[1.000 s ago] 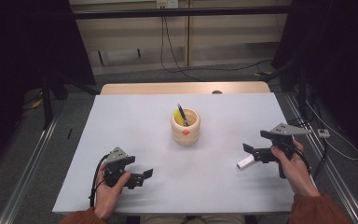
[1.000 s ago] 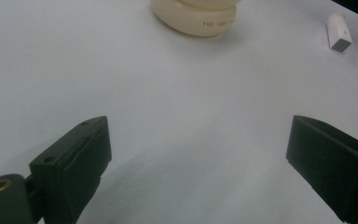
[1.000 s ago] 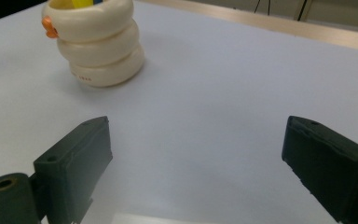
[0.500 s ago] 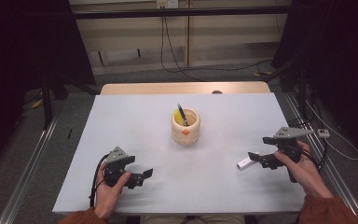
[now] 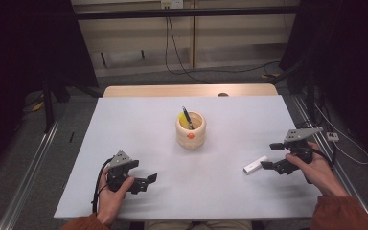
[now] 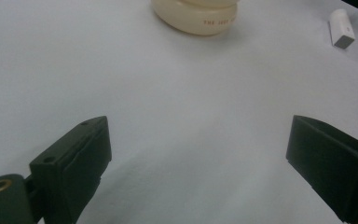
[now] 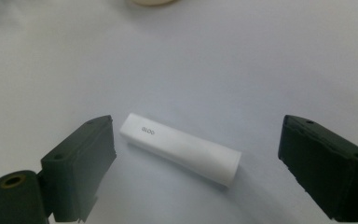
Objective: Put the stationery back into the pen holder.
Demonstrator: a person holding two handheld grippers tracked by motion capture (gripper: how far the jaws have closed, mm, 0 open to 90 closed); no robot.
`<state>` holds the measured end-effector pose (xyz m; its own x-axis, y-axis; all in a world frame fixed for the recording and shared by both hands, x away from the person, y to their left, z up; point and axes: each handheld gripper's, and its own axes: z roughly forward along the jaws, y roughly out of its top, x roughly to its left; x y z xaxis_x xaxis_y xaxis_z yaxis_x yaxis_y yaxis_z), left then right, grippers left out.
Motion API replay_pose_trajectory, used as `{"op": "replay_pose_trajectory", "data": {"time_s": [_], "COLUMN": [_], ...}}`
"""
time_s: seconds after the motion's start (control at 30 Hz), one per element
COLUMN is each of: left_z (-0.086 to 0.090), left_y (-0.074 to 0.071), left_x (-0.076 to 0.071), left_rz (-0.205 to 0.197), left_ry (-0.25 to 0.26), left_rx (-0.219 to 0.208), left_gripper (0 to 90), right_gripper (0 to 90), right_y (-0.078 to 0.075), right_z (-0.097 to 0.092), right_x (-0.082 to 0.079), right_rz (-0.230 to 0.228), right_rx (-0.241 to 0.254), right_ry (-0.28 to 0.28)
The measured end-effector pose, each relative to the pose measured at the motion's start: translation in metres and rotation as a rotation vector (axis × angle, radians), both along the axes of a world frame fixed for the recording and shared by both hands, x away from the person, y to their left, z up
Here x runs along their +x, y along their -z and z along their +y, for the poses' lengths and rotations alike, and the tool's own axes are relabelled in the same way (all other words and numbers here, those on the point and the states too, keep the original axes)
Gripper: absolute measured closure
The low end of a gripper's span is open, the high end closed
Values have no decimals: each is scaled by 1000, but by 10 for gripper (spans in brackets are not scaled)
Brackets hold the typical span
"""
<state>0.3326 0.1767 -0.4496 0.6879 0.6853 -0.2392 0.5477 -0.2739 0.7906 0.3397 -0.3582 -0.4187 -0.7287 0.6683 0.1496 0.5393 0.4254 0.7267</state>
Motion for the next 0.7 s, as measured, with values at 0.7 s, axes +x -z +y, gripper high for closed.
{"op": "replay_pose_trajectory", "data": {"time_s": [0.7], "left_z": [-1], "left_y": [1], "left_x": [0], "left_rz": [3], "left_ry": [9], "left_rx": [5], "left_gripper": [65], "right_gripper": [200], "right_y": [-7], "right_z": [14], "right_x": [25], "right_rz": [-66], "right_rx": [-409], "right_ry": [-306]}}
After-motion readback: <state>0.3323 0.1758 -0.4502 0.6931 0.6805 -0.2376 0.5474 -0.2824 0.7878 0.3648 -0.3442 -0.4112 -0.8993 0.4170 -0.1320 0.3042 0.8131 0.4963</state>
